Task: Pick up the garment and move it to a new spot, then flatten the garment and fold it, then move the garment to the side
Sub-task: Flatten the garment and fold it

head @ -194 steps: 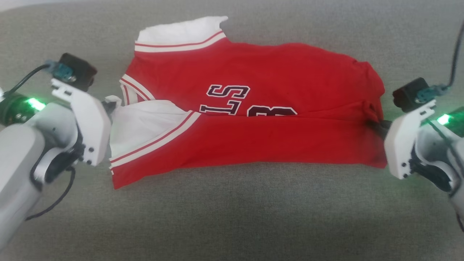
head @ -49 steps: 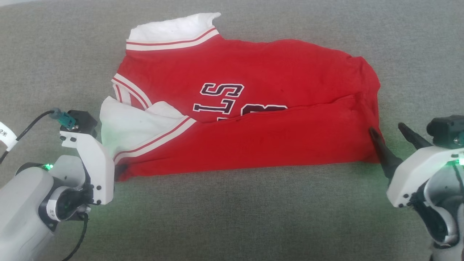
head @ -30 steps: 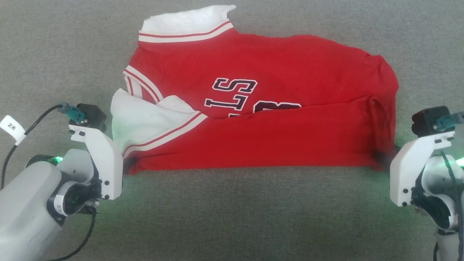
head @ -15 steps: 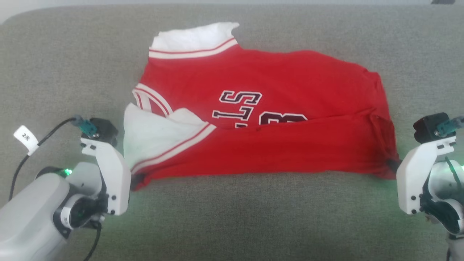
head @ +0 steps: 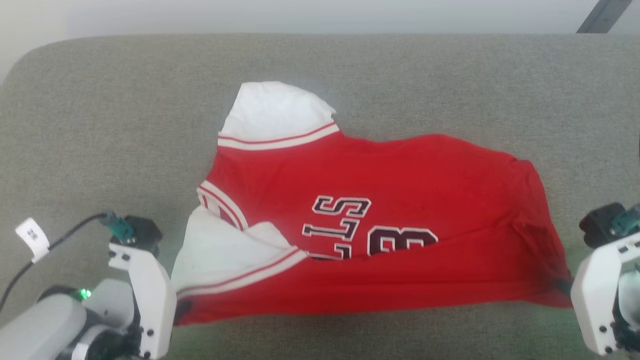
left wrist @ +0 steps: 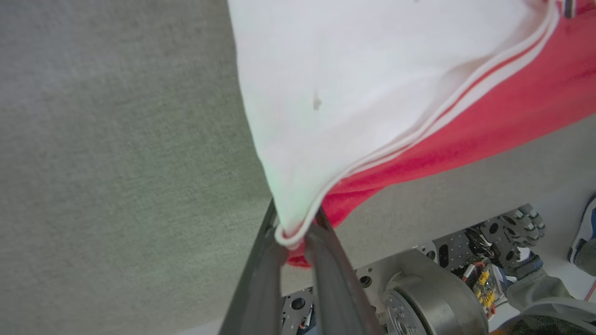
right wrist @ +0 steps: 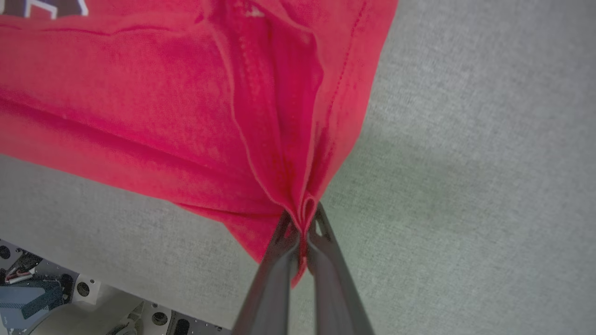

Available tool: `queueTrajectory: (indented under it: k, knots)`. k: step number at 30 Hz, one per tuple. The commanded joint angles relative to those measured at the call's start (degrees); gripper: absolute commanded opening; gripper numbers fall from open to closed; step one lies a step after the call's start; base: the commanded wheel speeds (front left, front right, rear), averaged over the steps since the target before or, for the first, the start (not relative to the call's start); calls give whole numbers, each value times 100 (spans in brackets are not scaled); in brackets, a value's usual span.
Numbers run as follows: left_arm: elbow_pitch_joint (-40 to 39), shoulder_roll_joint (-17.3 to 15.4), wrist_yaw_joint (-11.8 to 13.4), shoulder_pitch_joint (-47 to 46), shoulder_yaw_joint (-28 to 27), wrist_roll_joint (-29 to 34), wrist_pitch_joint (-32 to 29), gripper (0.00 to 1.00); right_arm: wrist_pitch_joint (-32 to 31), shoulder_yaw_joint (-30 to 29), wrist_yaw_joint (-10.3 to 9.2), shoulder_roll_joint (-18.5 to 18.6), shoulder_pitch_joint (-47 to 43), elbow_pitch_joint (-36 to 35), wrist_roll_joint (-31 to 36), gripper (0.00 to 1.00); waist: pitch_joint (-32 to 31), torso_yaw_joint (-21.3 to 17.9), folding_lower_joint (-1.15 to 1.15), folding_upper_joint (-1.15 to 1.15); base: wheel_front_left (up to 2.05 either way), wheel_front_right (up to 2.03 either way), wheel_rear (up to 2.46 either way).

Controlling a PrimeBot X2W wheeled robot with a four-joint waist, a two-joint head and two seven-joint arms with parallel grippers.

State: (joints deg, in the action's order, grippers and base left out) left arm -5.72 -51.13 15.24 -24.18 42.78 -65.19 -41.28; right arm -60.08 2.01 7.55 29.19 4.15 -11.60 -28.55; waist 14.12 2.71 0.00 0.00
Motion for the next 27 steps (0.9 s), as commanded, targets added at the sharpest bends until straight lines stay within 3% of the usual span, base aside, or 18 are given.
queueTrajectory:
  k: [1,6,11,13,14,15,17,27]
  knots:
    - [-16,-67,64,87,-8,-60,-19,0,-33,-28,-13,60,-73,-30,-7,0,1,-2,0,0,0,0,0]
    - [-217,-14,205,449,85,-79,141,0,50,-88,-13,-9,-378,52,-69,0,49,7,0,0,0,0,0]
    - [150,275,93,467,238,-13,209,0,227,34,-13,-205,-272,403,82,0,90,-2,0,0,0,0,0]
    - [337,413,21,394,296,15,251,36,343,50,-13,-274,-179,535,145,3,100,-9,0,0,0,0,0]
    - [421,476,-3,362,309,11,263,47,398,64,-13,-298,-132,596,181,36,104,-15,0,0,0,0,0]
    - [495,516,-39,335,321,13,269,64,432,85,-13,-316,-105,637,199,45,104,-22,0,0,0,0,0]
    - [609,566,-58,282,314,27,274,100,512,79,-13,-342,-12,707,245,100,102,-36,0,0,0,0,0]
    - [198,145,146,39,29,6,115,100,808,-201,-13,-532,212,606,348,100,98,-122,0,0,0,0,0]
